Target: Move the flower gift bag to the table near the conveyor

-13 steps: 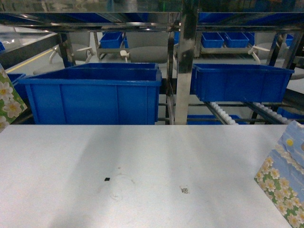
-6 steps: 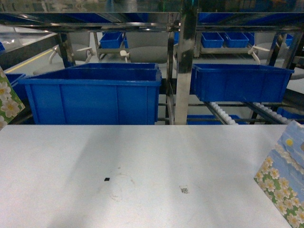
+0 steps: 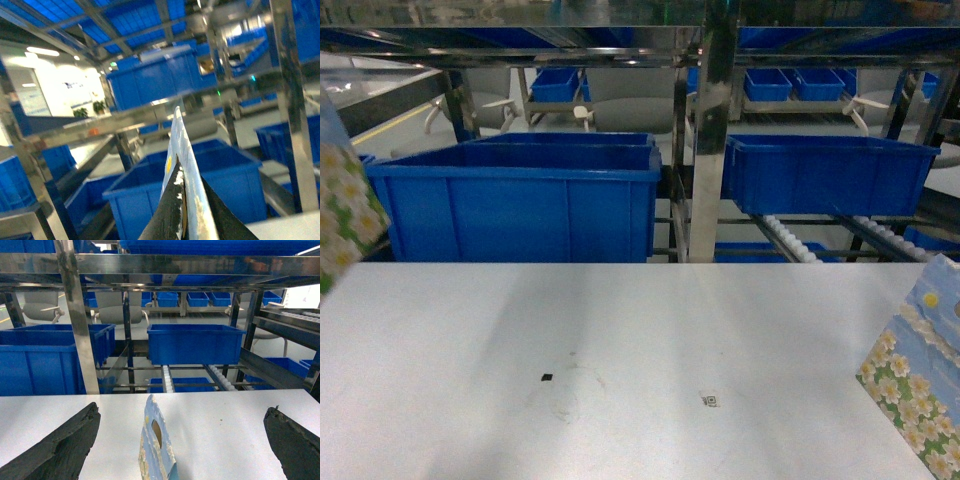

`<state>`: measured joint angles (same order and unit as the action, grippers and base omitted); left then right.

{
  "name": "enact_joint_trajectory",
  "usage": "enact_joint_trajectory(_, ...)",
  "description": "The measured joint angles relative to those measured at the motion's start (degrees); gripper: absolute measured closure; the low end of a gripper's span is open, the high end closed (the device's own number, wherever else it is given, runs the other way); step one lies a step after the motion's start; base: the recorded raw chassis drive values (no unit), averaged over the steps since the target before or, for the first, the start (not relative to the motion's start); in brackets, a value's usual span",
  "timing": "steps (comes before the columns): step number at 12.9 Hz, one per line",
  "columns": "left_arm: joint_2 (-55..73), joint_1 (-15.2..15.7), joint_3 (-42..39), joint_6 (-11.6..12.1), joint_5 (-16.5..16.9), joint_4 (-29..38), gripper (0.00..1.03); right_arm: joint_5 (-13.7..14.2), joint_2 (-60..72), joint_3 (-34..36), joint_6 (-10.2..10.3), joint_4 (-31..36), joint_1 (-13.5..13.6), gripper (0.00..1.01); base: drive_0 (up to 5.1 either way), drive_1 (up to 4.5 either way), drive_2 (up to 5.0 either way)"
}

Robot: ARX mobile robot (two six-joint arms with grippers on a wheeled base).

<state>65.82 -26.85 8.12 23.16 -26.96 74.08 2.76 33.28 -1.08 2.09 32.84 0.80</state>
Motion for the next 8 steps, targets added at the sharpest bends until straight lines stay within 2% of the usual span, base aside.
enact_joint_trajectory(1,9.33,-1.42,1.46,-0.04,-1.33,-1.03,1.01,0.00,0.00,0.00,0.00,0.00,0.00,0.03,0.0,0.00,0.0)
enact_joint_trajectory(2,16.11,-1.49,3.08,-1.33,-1.84,-1.16,1.01,0.00,0.00,0.00,0.00,0.00,0.00,0.03,0.0,0.00,0.0)
enact_joint_trajectory(6,27.30,-0.52,8.85,-2.36,-3.10,-0.70,1.01,0.00,0.00,-0.02,0.00,0.00,0.00,0.03,0.0,0.00,0.0)
enact_joint_trajectory(8,33.27,0.76,12.94,-3.72,-2.80,-0.72,1.01,0.00,0.00,0.00,0.00,0.02,0.00,0.03,0.0,0.00,0.0)
